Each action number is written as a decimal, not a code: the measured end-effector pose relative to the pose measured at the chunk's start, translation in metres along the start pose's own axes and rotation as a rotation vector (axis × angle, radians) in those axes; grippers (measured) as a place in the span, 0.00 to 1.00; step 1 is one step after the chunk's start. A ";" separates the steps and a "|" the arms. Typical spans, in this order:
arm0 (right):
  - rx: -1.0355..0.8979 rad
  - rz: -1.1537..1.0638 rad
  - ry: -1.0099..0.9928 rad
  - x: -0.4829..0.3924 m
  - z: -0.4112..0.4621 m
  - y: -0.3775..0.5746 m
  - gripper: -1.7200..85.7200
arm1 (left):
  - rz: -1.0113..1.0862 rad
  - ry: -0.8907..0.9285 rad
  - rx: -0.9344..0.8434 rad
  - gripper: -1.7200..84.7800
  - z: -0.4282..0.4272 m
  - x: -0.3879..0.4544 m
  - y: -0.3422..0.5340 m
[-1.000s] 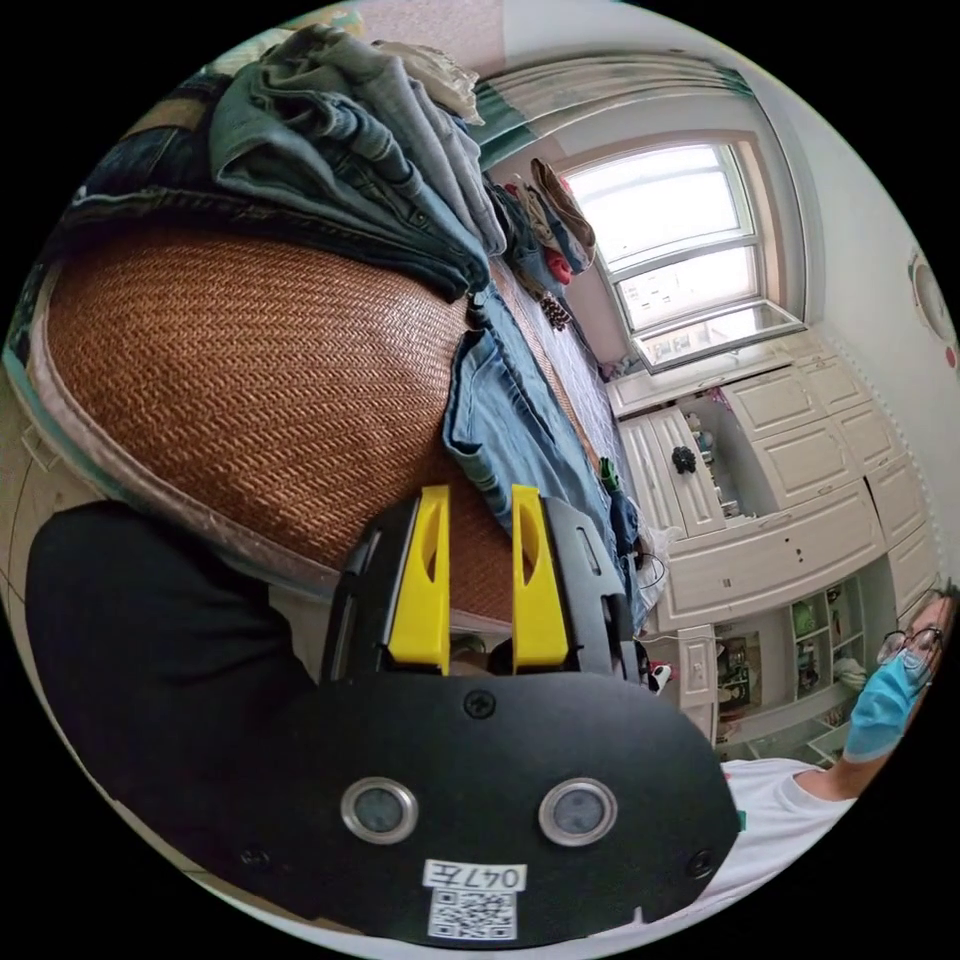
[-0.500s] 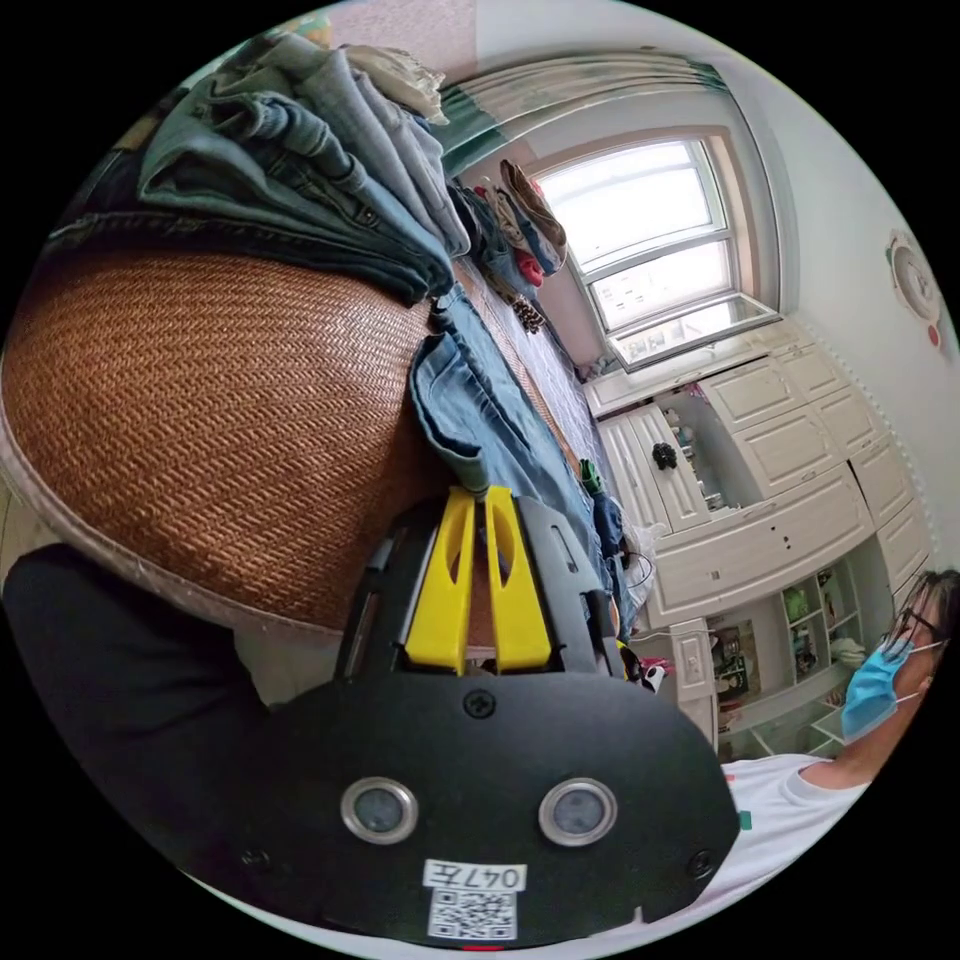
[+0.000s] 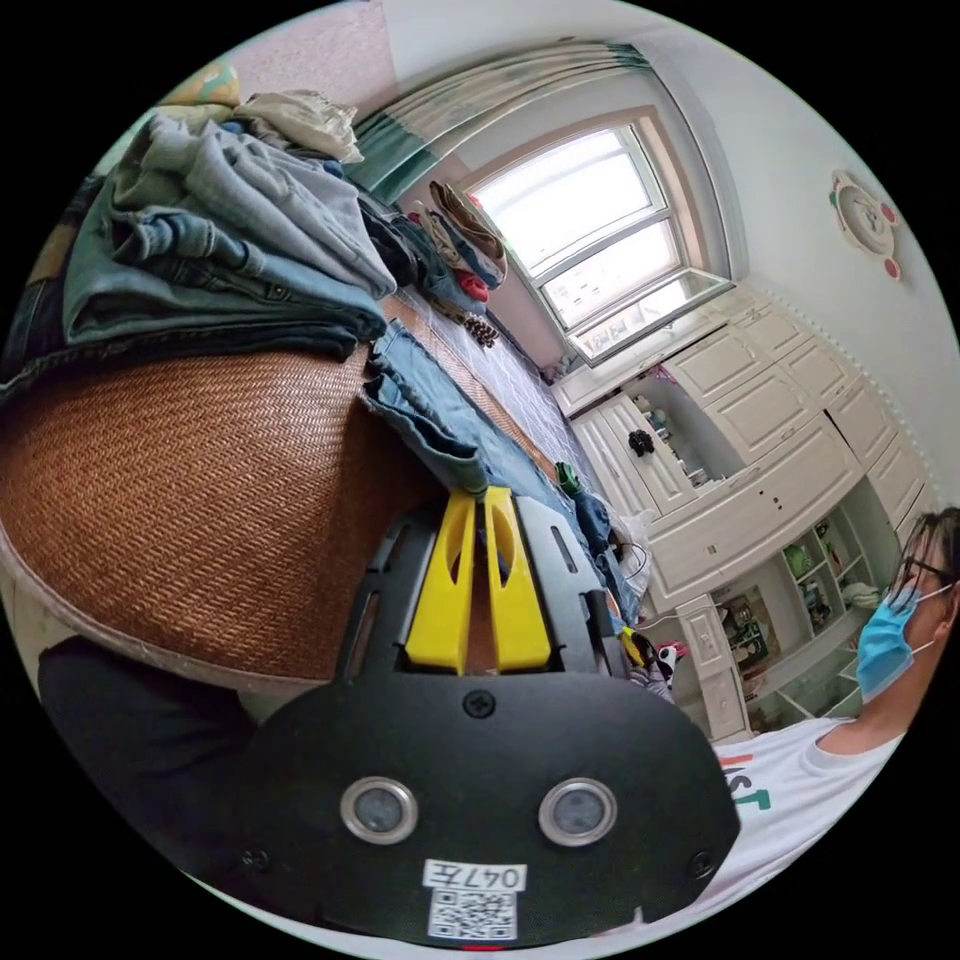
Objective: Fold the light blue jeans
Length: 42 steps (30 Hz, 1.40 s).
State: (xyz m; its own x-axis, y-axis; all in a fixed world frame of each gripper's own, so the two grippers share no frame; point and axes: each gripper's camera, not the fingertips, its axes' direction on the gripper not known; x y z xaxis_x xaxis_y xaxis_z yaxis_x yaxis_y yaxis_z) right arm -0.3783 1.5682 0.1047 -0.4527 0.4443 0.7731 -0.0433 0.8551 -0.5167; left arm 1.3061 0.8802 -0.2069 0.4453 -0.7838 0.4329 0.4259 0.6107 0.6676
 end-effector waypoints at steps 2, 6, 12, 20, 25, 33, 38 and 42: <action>0.024 -0.061 0.010 -0.028 -0.018 -0.016 0.02 | 0.028 0.014 0.026 0.01 -0.002 0.010 -0.002; 0.049 -0.205 0.030 -0.104 -0.055 -0.049 0.02 | 0.103 0.002 0.115 0.01 -0.013 0.042 0.000; 0.103 -0.290 0.054 -0.178 -0.055 -0.136 0.02 | 0.189 -0.051 0.149 0.01 0.005 0.081 -0.036; 0.069 -0.273 0.182 -0.202 0.075 -0.364 0.02 | 0.197 -0.274 -0.042 0.01 0.169 0.091 -0.199; -0.035 -0.160 0.349 -0.179 0.179 -0.480 0.02 | 0.143 -0.474 -0.212 0.01 0.308 0.079 -0.284; -0.037 0.012 0.419 -0.169 0.257 -0.577 0.17 | 0.045 -0.641 -0.377 0.15 0.424 0.039 -0.337; -0.109 -0.235 0.313 -0.280 0.253 -0.593 0.12 | 0.152 -0.606 -0.285 0.20 0.393 0.052 -0.345; -0.424 -0.646 0.110 -0.433 0.310 -0.546 0.06 | 0.331 -0.579 -0.362 0.18 0.362 0.074 -0.305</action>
State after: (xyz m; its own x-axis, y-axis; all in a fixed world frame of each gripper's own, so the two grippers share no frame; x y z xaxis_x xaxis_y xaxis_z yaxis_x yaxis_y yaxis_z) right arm -0.4343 0.8259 -0.0617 -0.3615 -0.1713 0.9165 0.0864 0.9726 0.2159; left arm 0.9238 0.5949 -0.1595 0.1527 -0.4260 0.8918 0.6185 0.7450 0.2500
